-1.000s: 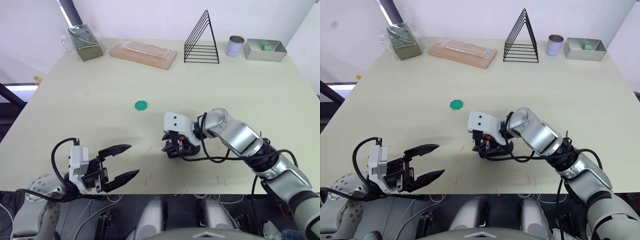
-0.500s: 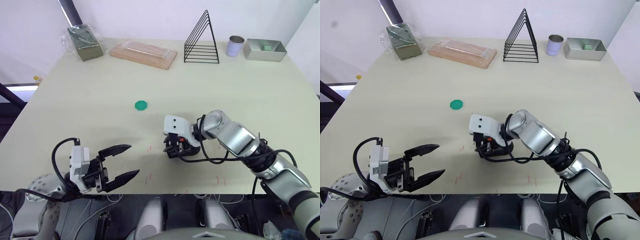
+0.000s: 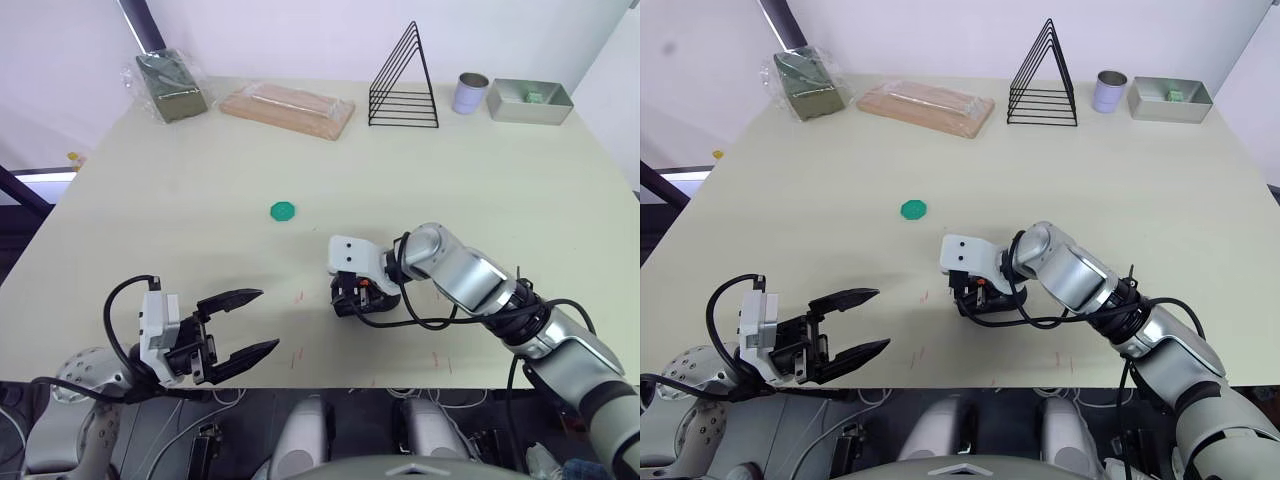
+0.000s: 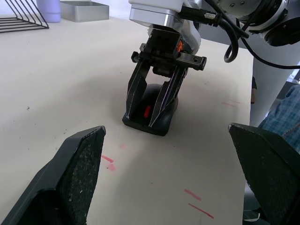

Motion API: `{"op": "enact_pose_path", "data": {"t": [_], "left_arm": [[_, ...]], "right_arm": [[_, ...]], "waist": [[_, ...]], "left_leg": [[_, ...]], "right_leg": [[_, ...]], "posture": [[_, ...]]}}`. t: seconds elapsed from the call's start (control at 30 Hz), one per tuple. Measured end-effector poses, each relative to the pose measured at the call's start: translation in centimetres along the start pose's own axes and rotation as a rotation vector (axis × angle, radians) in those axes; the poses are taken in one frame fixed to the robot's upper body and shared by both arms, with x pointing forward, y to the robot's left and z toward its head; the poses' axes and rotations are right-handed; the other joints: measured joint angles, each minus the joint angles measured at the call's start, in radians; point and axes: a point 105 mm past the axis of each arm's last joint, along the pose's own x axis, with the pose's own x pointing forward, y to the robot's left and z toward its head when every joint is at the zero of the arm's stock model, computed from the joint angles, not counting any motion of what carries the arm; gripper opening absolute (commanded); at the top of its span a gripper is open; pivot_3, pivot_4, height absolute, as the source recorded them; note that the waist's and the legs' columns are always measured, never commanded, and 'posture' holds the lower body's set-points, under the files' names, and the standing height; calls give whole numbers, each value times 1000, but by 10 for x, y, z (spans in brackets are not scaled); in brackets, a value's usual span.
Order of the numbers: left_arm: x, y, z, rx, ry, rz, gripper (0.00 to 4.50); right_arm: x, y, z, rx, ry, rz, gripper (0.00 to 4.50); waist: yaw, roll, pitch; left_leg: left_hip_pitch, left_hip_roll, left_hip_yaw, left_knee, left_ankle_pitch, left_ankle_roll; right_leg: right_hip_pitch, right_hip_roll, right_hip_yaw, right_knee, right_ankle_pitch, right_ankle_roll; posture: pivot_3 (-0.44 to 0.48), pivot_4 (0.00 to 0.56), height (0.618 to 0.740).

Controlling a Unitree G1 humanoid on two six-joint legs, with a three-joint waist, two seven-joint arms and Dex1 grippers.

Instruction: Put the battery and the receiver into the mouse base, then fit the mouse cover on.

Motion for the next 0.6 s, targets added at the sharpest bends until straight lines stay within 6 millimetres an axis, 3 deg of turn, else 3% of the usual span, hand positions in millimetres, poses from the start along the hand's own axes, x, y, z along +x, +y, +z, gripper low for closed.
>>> {"op": "enact_pose_path", "data": {"t": [0.13,0.27,0.3,0.33,0.37,0.43,0.6], "left_arm": [[0,0,-1,-3,2,1,4500],[0,0,-1,-4,2,4,4500],[0,0,-1,-5,3,4,4500],[0,0,-1,-3,1,5,4500],[0,0,-1,-4,1,6,4500],[0,0,-1,-4,0,7,4500],[1,1,0,-2,-3,5,4500]], "right_arm": [[0,0,1,9,-30,-2,1559],[-13,2,14,90,-201,23,1559],[-21,2,20,92,-248,23,1559],[-50,2,37,79,-378,-3,1559],[-61,2,37,81,-408,-19,1559],[-70,4,27,120,-425,-43,1559],[-70,15,-12,276,-517,-135,1559]], "waist": [[0,0,0],[1,-1,0],[1,-1,0],[3,0,0],[3,0,0],[2,-2,-1],[2,-4,-2]], "left_leg": [[0,0,0,0,0,0],[-1,0,-1,0,0,0],[-1,0,0,0,0,0],[-1,1,-2,-1,0,0],[-1,1,-2,-1,0,0],[-1,1,-3,-1,0,0],[-2,1,-2,-1,0,0]], "right_leg": [[0,0,0,0,0,0],[0,0,0,0,0,0],[0,0,0,-1,0,0],[0,0,-1,-2,0,0],[0,0,-2,-2,0,0],[0,0,-2,-2,0,0],[0,-1,-1,-2,0,0]], "posture": [[0,150,740],[0,150,740],[0,150,740],[0,150,740],[0,150,740],[0,150,740],[0,150,740]]}}
